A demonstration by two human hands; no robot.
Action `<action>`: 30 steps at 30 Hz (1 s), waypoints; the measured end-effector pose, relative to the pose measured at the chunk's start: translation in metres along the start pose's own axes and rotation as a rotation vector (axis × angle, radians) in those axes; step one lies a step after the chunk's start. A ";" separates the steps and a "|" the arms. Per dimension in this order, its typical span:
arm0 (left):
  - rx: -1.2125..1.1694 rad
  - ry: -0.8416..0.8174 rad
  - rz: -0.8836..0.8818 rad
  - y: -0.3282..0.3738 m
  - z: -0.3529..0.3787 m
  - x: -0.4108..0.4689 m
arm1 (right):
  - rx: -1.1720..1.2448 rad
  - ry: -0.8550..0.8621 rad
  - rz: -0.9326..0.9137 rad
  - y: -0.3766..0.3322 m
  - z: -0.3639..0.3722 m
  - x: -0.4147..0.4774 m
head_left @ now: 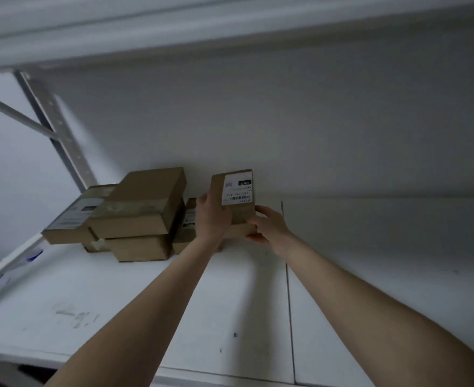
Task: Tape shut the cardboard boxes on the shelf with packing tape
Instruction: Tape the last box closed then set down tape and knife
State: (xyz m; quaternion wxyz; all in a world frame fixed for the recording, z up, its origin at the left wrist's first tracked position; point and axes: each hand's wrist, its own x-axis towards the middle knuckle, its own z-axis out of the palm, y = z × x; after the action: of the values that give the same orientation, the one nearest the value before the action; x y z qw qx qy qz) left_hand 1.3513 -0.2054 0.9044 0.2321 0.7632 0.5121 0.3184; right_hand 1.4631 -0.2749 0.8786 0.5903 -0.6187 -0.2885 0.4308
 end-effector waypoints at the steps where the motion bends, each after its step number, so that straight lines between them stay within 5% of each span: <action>1: 0.029 -0.013 0.027 -0.007 -0.005 0.002 | -0.028 -0.004 0.003 0.001 0.016 0.004; 14: -0.050 -0.117 0.045 -0.039 -0.004 0.031 | -0.500 0.094 0.002 0.026 0.089 0.051; 20: -0.090 -0.201 0.121 0.000 0.030 0.028 | -0.644 0.408 -0.087 0.001 0.013 0.026; 30: -0.155 -0.534 0.281 0.140 0.137 -0.068 | -0.803 0.727 0.042 -0.007 -0.183 -0.070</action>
State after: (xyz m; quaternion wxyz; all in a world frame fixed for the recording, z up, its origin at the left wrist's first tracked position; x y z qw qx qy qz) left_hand 1.5203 -0.3242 0.8884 0.3697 0.8632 0.2967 0.1739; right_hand 1.5914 -0.4227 0.8861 0.3604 -0.9104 -0.1954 0.0566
